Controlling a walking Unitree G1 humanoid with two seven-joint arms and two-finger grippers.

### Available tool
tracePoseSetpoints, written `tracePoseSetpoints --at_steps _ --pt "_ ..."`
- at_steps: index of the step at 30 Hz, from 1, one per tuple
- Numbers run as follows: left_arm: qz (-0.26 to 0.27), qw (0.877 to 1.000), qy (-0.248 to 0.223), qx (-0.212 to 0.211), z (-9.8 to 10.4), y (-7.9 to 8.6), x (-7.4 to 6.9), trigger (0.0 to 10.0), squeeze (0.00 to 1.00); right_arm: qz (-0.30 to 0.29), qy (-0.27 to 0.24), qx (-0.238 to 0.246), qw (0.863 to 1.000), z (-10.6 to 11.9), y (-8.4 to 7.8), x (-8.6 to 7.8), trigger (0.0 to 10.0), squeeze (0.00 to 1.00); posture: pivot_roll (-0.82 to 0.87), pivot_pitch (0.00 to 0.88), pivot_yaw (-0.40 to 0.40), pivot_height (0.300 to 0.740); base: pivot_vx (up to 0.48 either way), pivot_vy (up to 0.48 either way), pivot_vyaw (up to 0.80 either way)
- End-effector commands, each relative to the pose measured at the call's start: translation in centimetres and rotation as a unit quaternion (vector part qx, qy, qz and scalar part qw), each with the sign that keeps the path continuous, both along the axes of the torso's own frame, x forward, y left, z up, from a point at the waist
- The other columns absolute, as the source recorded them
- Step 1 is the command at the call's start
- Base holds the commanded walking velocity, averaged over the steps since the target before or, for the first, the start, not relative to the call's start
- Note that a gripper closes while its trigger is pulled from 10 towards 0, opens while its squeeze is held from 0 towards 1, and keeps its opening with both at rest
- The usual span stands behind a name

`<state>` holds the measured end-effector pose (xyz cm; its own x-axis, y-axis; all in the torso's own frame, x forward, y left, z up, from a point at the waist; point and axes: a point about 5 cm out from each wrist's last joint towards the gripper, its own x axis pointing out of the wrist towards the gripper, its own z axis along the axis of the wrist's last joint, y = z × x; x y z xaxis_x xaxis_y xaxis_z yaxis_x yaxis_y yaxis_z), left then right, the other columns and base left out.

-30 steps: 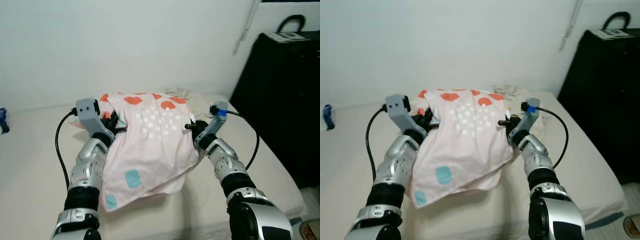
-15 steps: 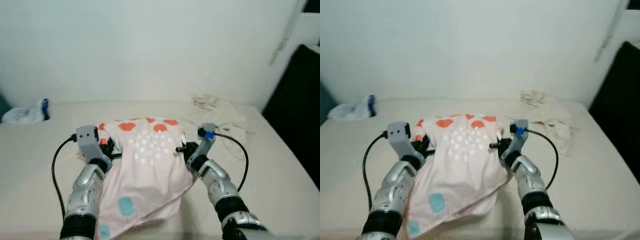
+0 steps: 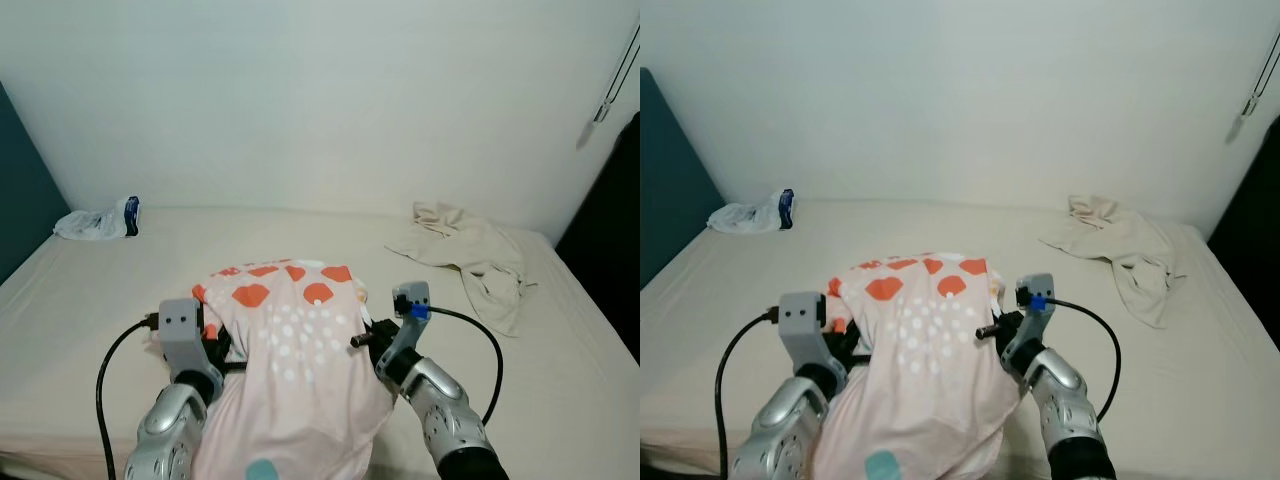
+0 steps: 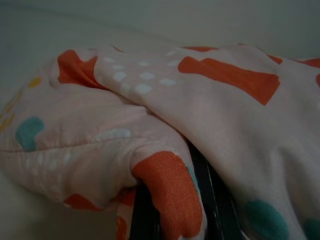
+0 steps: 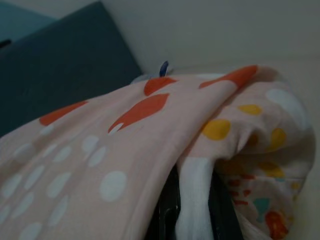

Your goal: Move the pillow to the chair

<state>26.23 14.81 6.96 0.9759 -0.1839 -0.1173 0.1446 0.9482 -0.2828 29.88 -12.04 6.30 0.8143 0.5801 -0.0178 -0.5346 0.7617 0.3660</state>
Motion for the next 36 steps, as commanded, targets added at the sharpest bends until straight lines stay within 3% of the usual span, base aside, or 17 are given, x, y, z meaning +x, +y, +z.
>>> tracePoseSetpoints --at_steps 1,11,24,27,36 --pt "-0.056 0.998 -0.026 -0.011 1.4 -2.8 0.1 10.0 0.00 0.070 -0.018 0.004 0.997 0.8 2.9 -0.4 10.0 0.00 0.08 0.000 -0.047 0.740 0.000 0.000 0.76" --pt "-0.048 0.999 -0.016 -0.002 1.2 -2.6 -0.7 10.0 0.00 0.090 -0.008 0.007 0.996 0.7 3.5 -1.7 10.0 0.00 0.09 0.000 -0.064 0.740 0.000 0.000 0.76" --pt "-0.038 0.999 -0.012 0.003 1.2 -2.8 0.0 10.0 0.00 0.088 -0.005 0.000 0.996 1.0 3.4 -1.5 10.0 0.00 0.09 0.000 -0.064 0.740 0.000 0.000 0.76" --pt "-0.045 0.999 0.000 0.024 0.9 -3.0 0.1 10.0 0.00 0.087 -0.005 0.001 0.996 1.1 3.4 -1.4 10.0 0.00 0.08 0.000 -0.060 0.740 -0.415 0.000 0.76" --pt "-0.042 0.999 0.003 0.029 0.7 -2.9 0.1 10.0 0.00 0.082 -0.004 0.004 0.997 1.1 3.5 -1.5 10.0 0.00 0.08 0.000 -0.050 0.740 -0.160 0.000 0.76"
